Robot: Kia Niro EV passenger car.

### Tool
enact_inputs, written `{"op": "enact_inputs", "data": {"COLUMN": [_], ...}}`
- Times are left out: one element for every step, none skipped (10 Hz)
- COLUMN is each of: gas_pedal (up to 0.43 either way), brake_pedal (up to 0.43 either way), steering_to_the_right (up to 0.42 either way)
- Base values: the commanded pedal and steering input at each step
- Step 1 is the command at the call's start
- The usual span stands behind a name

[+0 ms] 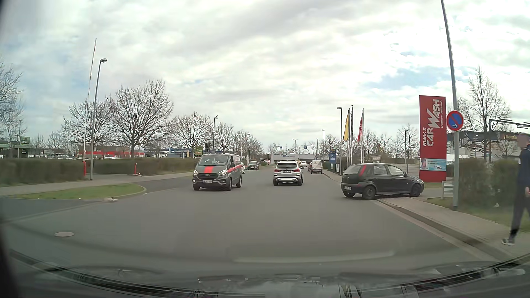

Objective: Follow the waypoints while adhering to traffic rules and regulations

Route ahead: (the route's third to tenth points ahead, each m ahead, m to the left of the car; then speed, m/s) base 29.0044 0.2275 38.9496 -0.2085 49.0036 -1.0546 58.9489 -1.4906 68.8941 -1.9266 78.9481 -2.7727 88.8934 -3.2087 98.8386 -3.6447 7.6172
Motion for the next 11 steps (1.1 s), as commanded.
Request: {"op": "enact_inputs", "data": {"gas_pedal": [0.299,0.299,0.299,0.287,0.287,0.287,0.28,0.268,0.268,0.268,0.268], "brake_pedal": [0.0,0.0,0.0,0.0,0.0,0.0,0.0,0.0,0.0,0.0,0.0], "steering_to_the_right": [-0.007,-0.007,-0.007,-0.006,-0.004,0.001,0.004,0.007,0.015,0.023,0.025]}}
